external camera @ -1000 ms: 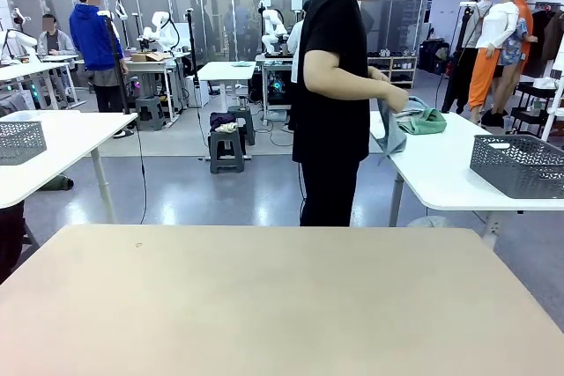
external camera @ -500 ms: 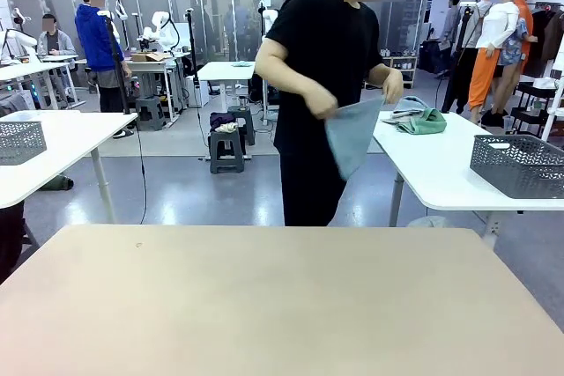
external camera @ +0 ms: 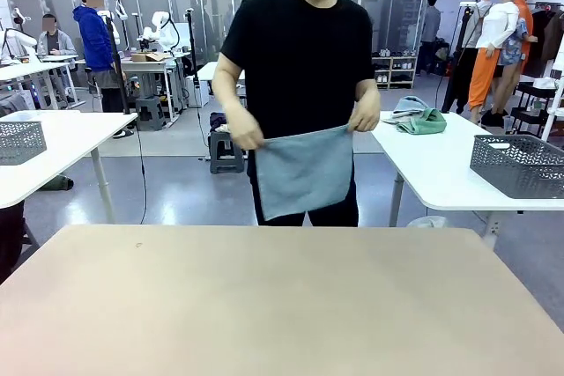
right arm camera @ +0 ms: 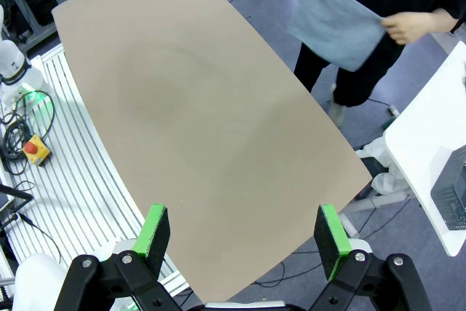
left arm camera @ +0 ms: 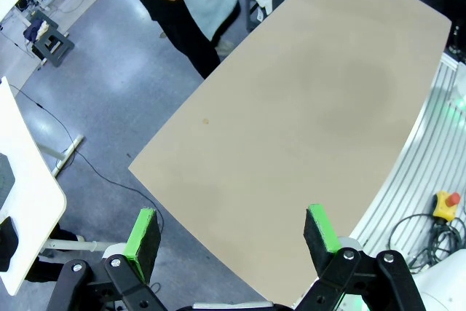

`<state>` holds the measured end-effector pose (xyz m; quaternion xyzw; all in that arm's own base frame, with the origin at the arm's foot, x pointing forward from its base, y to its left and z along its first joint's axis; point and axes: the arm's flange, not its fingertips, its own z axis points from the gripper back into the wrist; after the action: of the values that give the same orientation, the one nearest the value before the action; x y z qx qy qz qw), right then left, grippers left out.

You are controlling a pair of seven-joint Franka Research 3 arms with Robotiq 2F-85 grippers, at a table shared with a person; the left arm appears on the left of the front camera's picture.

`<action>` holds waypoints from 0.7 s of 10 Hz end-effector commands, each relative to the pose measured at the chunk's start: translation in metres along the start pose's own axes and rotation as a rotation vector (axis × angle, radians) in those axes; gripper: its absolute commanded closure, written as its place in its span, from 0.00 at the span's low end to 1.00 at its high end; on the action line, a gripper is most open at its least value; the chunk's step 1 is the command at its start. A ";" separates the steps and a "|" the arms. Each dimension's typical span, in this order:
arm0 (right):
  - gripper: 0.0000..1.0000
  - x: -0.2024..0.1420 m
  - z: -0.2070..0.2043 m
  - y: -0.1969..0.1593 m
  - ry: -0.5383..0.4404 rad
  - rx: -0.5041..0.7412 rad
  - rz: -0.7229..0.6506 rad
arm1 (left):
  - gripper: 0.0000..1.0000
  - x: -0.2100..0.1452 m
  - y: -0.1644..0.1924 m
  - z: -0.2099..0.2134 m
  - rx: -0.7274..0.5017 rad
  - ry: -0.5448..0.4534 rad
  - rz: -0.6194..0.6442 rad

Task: Fold the towels and place them in the basket.
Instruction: When a person lays out a Towel with hook on the table, fold it in half twice.

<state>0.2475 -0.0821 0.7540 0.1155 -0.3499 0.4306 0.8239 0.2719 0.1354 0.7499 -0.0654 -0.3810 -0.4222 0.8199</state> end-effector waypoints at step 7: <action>0.00 -0.002 -0.002 0.000 -0.008 0.008 0.012 | 0.00 0.003 -0.001 0.000 -0.002 -0.012 -0.010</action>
<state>0.2475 -0.0821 0.7540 0.1155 -0.3499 0.4306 0.8239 0.2719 0.1354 0.7499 -0.0654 -0.3810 -0.4222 0.8199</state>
